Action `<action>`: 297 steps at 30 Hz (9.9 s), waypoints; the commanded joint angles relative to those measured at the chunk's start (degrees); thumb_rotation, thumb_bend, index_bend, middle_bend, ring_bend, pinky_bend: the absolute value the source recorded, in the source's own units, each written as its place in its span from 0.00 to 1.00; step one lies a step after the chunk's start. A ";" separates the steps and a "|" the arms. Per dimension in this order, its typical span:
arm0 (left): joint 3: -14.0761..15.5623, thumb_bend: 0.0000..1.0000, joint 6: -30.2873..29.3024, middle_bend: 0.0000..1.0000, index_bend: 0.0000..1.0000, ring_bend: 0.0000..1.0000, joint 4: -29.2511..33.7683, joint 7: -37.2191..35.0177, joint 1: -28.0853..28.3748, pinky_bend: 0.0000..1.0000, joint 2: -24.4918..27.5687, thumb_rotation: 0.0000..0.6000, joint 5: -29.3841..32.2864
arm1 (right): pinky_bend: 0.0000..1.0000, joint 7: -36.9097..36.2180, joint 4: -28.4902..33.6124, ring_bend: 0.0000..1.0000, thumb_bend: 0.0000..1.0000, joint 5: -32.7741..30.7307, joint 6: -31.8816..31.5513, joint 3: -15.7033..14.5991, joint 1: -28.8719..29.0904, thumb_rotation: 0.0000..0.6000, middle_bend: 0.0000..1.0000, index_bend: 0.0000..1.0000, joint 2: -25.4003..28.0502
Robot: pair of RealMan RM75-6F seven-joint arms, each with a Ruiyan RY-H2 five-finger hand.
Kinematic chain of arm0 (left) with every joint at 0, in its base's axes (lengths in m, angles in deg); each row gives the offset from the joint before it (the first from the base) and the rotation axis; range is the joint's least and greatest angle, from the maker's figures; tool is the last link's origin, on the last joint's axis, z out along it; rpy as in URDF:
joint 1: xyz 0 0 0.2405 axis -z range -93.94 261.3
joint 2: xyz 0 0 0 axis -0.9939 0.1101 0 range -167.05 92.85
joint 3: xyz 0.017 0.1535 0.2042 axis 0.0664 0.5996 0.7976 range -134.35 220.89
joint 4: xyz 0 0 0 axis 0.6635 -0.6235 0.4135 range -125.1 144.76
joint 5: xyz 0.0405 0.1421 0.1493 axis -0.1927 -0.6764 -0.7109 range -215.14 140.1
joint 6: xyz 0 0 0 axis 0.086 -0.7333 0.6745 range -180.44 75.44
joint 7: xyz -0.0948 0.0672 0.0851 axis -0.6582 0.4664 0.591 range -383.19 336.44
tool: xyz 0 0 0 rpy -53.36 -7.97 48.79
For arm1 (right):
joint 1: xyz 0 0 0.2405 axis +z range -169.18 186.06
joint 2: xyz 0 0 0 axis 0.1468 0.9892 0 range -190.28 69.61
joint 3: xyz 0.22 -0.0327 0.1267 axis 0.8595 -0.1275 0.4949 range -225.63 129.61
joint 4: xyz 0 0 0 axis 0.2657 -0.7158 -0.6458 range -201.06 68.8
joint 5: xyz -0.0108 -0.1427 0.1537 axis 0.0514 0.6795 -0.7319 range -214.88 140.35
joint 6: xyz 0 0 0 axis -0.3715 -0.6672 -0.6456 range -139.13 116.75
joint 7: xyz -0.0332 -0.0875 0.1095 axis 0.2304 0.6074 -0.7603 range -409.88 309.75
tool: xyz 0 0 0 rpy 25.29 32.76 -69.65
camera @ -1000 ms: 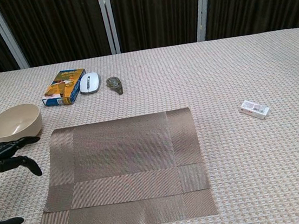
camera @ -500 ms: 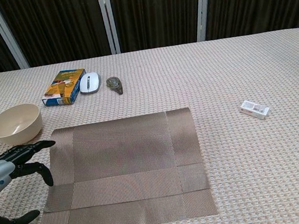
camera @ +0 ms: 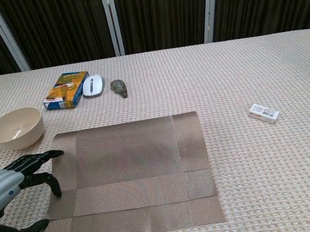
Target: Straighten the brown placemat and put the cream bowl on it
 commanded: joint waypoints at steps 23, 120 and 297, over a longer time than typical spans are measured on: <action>0.23 0.41 0.87 0.00 0.45 0.00 -1.79 -1.03 0.64 0.00 -1.43 1.00 1.20 | 0.00 -0.71 0.07 0.00 0.00 -0.15 0.04 0.05 -0.02 1.00 0.00 0.00 0.23; -12.92 0.00 -12.90 0.00 0.00 0.00 39.87 21.95 -3.55 0.00 34.12 1.00 28.51 | 0.00 20.38 8.60 0.00 0.00 11.18 40.44 -7.55 23.98 1.00 0.00 0.01 -11.22; -11.16 0.14 17.17 0.00 0.35 0.00 2.04 0.99 20.82 0.00 2.78 1.00 8.47 | 0.00 5.38 -2.70 0.00 0.00 -3.60 -2.50 -2.90 6.57 1.00 0.00 0.00 -10.83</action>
